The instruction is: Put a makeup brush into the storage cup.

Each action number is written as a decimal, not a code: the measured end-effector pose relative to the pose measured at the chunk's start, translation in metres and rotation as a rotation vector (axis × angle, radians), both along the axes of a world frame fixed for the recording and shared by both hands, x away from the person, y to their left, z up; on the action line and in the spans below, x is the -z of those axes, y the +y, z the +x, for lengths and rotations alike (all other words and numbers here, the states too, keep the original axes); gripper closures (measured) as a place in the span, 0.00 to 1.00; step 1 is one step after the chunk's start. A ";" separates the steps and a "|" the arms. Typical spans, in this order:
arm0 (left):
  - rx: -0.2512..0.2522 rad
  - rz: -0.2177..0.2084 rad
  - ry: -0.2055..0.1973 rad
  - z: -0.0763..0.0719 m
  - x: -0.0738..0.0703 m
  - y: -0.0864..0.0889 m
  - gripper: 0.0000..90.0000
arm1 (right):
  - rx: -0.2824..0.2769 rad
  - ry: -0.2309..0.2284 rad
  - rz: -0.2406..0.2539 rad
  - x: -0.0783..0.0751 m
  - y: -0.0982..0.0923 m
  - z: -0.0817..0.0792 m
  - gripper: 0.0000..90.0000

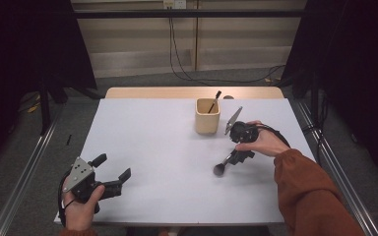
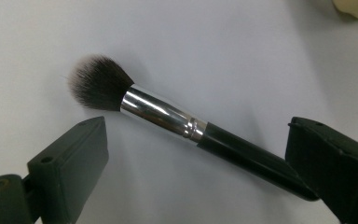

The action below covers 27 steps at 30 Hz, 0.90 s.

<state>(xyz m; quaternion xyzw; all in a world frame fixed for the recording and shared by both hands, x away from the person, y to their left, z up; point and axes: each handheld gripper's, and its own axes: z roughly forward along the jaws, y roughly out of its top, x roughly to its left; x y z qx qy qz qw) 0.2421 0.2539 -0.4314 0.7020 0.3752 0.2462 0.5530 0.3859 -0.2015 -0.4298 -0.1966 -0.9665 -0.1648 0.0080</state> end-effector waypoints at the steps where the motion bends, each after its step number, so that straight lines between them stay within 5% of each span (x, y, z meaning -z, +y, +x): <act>1: -0.002 -0.002 0.002 0.000 0.000 0.000 0.03 | -0.005 -0.003 -0.001 0.001 0.001 0.000 0.07; 27: -0.002 0.000 -0.005 0.000 0.000 0.001 0.03 | -0.110 -0.014 -0.110 0.024 0.018 -0.005 0.30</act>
